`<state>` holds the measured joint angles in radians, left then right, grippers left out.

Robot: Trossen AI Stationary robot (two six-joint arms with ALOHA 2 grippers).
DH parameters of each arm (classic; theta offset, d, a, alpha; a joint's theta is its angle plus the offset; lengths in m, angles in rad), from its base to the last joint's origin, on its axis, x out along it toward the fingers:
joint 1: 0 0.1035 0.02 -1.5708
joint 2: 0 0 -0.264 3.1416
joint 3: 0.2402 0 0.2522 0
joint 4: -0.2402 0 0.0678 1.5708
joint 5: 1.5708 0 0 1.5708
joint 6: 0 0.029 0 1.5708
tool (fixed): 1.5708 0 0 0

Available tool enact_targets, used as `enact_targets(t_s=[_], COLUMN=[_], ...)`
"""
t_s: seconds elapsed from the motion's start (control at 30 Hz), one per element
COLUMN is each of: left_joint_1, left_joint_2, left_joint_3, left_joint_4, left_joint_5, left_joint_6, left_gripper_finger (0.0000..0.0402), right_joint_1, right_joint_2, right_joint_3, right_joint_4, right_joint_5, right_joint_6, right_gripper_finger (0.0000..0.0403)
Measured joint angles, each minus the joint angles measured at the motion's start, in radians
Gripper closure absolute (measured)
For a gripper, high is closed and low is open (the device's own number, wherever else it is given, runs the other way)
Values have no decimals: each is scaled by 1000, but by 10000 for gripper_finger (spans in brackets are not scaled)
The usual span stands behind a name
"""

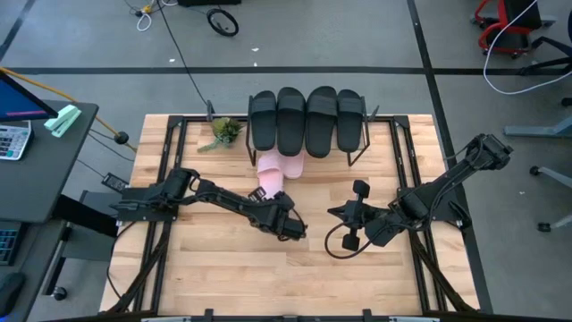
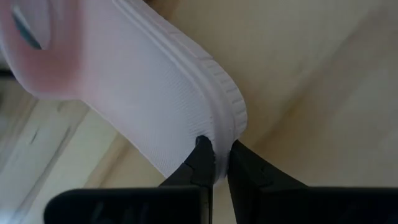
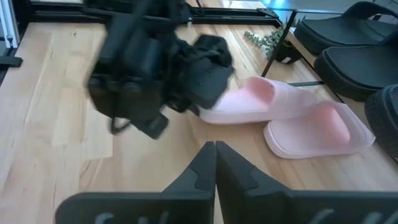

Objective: Pick and place slides into the shelf
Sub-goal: Put the pink slide under the shelf

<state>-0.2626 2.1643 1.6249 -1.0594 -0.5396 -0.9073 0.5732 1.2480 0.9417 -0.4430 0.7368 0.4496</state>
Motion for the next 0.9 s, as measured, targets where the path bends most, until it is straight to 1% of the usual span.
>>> enact_targets(t_s=[0.17,0.3,0.47,0.7,0.9], left_joint_1=[-41,-32,15,106,169], left_joint_2=[0,0,0,0,0], left_joint_3=[0,0,0,0,0], left_joint_4=[-137,-141,-65,-25,-5], left_joint_5=[1,-6,-3,-21,30], left_joint_6=[-99,-111,-40,51,112], left_gripper_finger=[374,374,374,374,370], right_joint_1=[0,0,0,-1,-1], right_joint_2=[0,0,0,0,0], right_joint_3=[0,0,0,0,1], right_joint_4=[-7,-6,-6,-6,-6], right_joint_5=[0,0,0,0,0], right_joint_6=[0,1,6,14,13], right_gripper_finger=[392,391,393,391,391])
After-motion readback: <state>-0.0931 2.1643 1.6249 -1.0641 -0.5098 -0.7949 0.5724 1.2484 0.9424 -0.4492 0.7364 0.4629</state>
